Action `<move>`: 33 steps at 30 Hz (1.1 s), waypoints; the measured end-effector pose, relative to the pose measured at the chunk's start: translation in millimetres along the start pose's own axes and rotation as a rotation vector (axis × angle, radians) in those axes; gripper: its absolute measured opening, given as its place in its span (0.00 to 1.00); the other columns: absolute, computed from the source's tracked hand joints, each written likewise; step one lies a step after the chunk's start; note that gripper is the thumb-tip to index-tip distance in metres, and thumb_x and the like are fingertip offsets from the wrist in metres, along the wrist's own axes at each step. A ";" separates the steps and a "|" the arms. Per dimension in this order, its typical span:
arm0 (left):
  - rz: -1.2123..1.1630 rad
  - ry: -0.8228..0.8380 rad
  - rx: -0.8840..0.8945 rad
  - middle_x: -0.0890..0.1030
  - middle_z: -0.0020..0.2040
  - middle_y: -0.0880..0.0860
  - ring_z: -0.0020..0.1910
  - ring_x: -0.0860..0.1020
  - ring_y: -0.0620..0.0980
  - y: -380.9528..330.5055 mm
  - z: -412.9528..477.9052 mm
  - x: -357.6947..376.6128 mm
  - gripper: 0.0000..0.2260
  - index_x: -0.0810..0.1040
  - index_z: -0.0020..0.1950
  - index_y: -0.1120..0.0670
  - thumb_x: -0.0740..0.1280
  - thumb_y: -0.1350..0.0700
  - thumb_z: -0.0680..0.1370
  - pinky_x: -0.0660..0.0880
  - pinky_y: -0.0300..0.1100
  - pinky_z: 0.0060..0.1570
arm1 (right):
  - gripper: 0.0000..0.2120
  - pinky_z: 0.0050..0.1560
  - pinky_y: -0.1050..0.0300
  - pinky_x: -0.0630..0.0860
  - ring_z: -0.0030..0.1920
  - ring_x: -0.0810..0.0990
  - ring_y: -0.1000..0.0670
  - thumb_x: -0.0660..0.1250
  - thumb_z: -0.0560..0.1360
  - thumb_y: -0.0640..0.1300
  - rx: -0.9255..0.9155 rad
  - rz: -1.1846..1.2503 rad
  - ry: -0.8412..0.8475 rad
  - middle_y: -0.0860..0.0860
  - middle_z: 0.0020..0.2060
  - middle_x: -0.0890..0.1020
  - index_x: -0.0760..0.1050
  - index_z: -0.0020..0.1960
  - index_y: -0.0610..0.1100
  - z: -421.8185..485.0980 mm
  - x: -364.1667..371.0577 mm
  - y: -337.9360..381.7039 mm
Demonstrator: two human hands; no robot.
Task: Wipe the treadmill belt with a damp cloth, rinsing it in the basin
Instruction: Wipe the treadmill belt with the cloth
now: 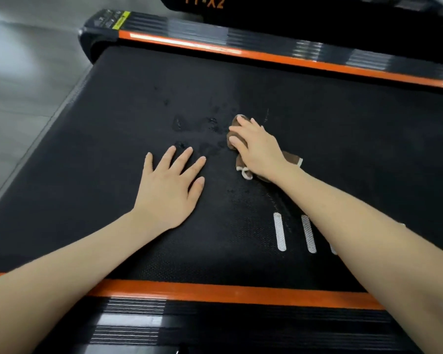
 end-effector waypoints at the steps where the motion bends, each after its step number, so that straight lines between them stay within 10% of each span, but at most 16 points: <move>1: -0.002 0.003 0.004 0.58 0.77 0.50 0.76 0.53 0.55 0.9 0.6 0.2 0.33 0.58 0.76 0.44 0.34 0.39 0.74 0.48 0.61 0.72 | 0.18 0.72 0.45 0.52 0.75 0.54 0.42 0.53 0.83 0.47 0.006 0.000 -0.022 0.48 0.74 0.62 0.68 0.70 0.44 11.8 0.8 1.8; 8: -0.094 0.032 0.027 0.56 0.77 0.49 0.77 0.50 0.53 21.0 -11.4 -12.0 0.38 0.57 0.76 0.44 0.33 0.35 0.69 0.47 0.52 0.73 | 0.18 0.71 0.45 0.56 0.74 0.56 0.41 0.53 0.82 0.50 0.022 0.026 -0.061 0.50 0.73 0.63 0.70 0.68 0.47 37.5 9.9 12.1; 17: -0.147 -0.007 -0.232 0.56 0.77 0.53 0.76 0.51 0.58 56.5 17.3 -28.5 0.23 0.58 0.76 0.47 0.50 0.43 0.81 0.49 0.54 0.73 | 0.23 0.74 0.55 0.47 0.75 0.54 0.51 0.61 0.77 0.54 -0.477 0.081 0.207 0.52 0.74 0.61 0.69 0.70 0.49 -59.7 5.6 34.2; 24: -0.014 0.036 -0.219 0.53 0.78 0.54 0.76 0.49 0.60 56.7 56.4 -25.3 0.24 0.54 0.77 0.46 0.47 0.43 0.81 0.49 0.58 0.72 | 0.17 0.73 0.44 0.49 0.74 0.57 0.43 0.58 0.80 0.49 0.022 0.021 -0.082 0.48 0.74 0.62 0.72 0.67 0.47 49.6 -11.1 -28.5; 33: 0.006 0.026 -0.093 0.52 0.78 0.52 0.76 0.48 0.60 65.5 78.2 -21.4 0.24 0.51 0.77 0.45 0.46 0.43 0.81 0.46 0.60 0.72 | 0.19 0.75 0.50 0.48 0.76 0.54 0.48 0.57 0.81 0.50 0.100 0.048 -0.149 0.50 0.75 0.60 0.68 0.70 0.48 54.0 -10.4 -45.5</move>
Point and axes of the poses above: each hand's wrist, its own z-axis towards the middle knuckle, its own x-axis out of the palm, y = z × x, the point moved 4 cm from there along z, towards the middle knuckle
